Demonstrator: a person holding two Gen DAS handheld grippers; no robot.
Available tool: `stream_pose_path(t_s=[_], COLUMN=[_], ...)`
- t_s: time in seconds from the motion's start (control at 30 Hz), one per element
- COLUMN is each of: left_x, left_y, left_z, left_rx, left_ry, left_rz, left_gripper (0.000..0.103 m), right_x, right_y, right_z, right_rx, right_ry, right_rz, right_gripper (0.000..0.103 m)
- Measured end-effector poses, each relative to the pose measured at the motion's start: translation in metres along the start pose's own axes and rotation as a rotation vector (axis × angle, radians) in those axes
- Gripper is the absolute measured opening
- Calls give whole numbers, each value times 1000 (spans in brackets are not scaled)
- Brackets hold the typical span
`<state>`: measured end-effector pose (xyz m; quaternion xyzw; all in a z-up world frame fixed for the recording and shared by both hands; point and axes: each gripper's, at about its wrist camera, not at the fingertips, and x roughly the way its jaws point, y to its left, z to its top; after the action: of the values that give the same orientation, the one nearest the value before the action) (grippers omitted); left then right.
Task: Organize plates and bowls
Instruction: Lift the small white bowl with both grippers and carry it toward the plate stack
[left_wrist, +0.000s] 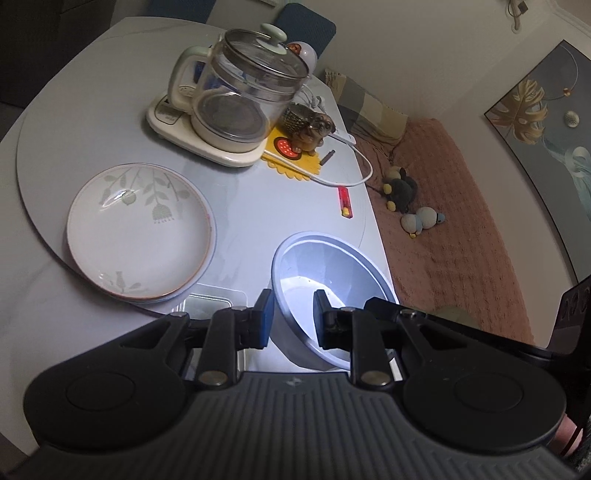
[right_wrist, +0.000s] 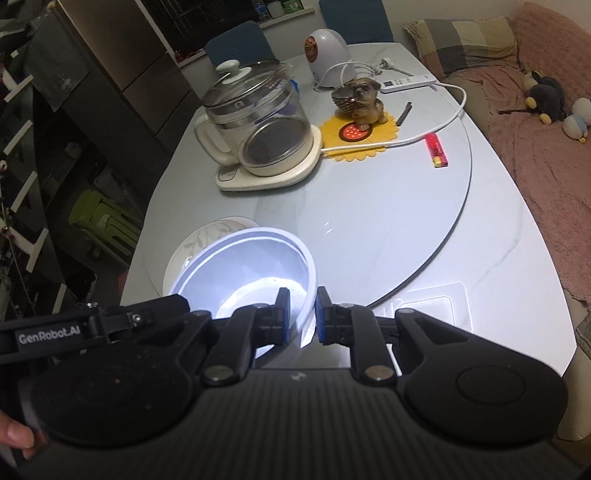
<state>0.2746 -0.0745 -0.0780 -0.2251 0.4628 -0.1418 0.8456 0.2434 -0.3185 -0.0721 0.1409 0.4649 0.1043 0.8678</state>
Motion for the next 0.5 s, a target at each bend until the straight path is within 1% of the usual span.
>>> stream_pose_path(t_s=[0.17, 0.3, 0.5], left_x=[-21, -29, -31], left_y=[26, 44, 70], left_z=[-5, -9, -19], left_rx=[-18, -32, -32], left_ry=[-12, -13, 16], left_rz=[24, 44, 98], left_gripper=[25, 25, 25], right_x=[9, 17, 37], right_y=[26, 44, 68], right_z=[-9, -18, -35], right_rx=[-32, -57, -88], right_ry=[20, 37, 90], right_rz=[17, 23, 22], right_gripper=[17, 17, 17])
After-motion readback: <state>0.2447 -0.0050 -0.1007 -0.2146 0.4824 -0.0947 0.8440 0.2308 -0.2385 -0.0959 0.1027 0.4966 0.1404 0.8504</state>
